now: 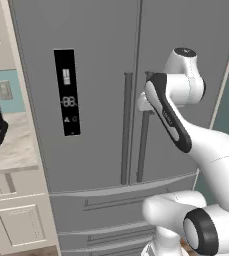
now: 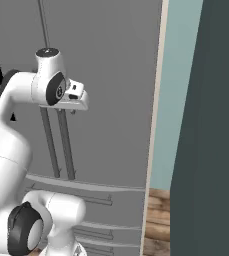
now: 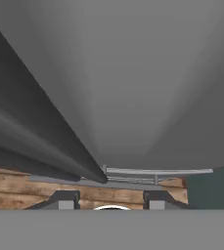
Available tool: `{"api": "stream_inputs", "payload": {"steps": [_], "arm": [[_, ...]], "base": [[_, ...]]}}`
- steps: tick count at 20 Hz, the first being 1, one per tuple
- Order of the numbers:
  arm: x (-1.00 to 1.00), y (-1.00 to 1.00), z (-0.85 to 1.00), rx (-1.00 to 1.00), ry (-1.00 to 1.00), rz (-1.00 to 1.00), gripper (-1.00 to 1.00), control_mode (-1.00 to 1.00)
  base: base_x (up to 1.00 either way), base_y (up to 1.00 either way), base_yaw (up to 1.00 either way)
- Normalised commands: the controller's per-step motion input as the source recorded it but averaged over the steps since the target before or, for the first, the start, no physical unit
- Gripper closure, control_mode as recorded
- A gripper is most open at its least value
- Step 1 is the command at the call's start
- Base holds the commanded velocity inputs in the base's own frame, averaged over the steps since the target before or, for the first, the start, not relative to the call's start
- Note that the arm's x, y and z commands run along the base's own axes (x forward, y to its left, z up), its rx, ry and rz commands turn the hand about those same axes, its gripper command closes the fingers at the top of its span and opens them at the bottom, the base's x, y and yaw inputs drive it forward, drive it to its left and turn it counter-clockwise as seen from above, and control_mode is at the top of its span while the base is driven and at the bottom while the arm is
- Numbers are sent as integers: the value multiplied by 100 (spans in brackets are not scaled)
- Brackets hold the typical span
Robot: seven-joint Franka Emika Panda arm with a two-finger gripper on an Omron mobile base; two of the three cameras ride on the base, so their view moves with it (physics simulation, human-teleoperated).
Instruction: Open the fridge, grab two sodas, and place both sodas inside the bowl with ice on the dining counter.
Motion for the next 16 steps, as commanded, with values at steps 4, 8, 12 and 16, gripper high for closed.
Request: {"api": "stream_inputs", "payload": {"steps": [4, 8, 12, 16], "arm": [[-10, 0, -1, 0, -1, 0, -100, 100], [0, 0, 0, 0, 0, 0, -100, 100], [0, 0, 0, 0, 0, 0, -100, 100], [0, 0, 0, 0, 0, 0, -100, 100]], "base": [[-30, -1, 0], [-59, 8, 0], [-42, 22, 0], [-23, 31, 0]]}}
